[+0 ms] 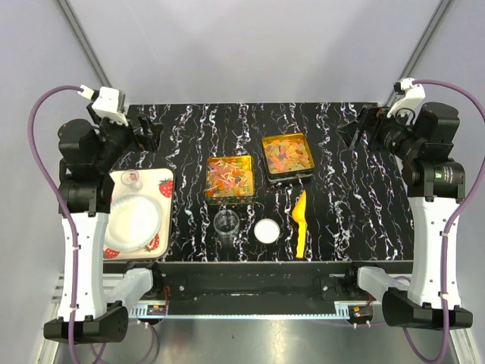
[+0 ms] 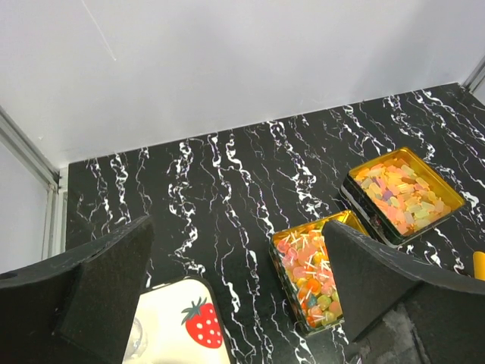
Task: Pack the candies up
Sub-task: Move the storage box to the center of the board.
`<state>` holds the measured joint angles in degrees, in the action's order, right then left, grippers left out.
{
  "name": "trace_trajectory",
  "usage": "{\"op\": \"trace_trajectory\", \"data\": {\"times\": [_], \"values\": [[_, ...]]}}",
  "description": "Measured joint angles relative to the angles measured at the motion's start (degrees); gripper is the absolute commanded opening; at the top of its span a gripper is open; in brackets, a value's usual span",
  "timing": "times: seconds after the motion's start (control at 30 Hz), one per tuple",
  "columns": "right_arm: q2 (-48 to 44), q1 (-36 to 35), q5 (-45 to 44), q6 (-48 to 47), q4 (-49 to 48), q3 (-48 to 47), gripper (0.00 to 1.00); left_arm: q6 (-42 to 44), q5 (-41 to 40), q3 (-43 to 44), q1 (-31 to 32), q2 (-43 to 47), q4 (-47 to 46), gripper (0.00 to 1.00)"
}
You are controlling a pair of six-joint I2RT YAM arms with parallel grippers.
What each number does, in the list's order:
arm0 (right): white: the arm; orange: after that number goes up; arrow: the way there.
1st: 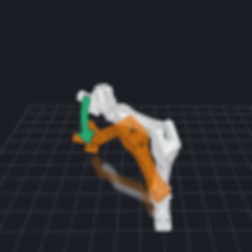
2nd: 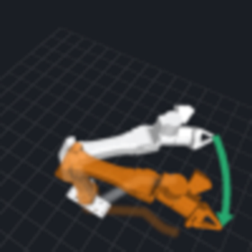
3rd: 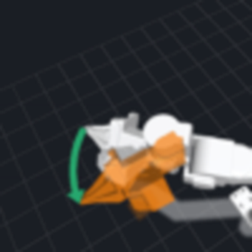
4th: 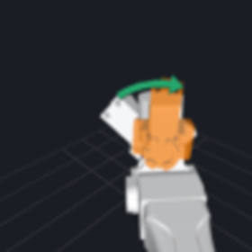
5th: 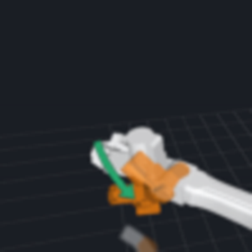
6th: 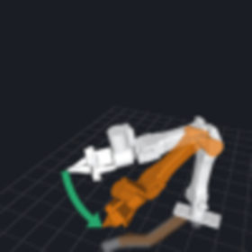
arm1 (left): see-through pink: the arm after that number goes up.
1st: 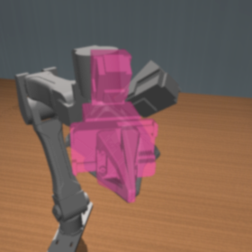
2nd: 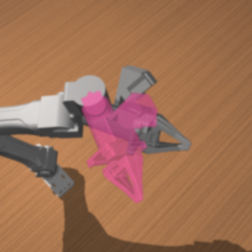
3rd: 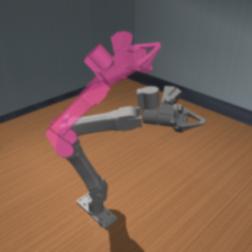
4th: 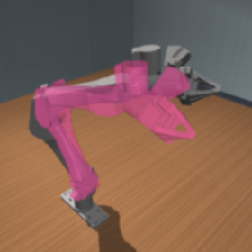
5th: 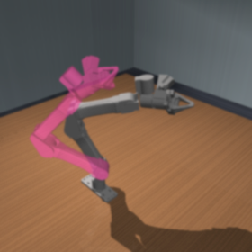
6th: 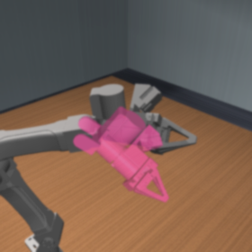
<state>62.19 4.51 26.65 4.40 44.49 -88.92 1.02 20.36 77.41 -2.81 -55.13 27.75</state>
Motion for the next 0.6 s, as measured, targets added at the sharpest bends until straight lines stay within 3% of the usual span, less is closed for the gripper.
{"op": "trace_trajectory", "data": {"times": [0.43, 0.6], "values": [[0.0, 0.0, 0.1, -0.5, -0.1, 0.7, 1.00, -2.4, 0.3, -1.2, 0.0, -0.2, -0.2, 0.99], [0.0, 0.0, 4.8, -4.3, -0.3, 2.2, 1.00, 0.3, 4.8, -2.4, 0.0, -0.3, -0.6, 0.99]]}}
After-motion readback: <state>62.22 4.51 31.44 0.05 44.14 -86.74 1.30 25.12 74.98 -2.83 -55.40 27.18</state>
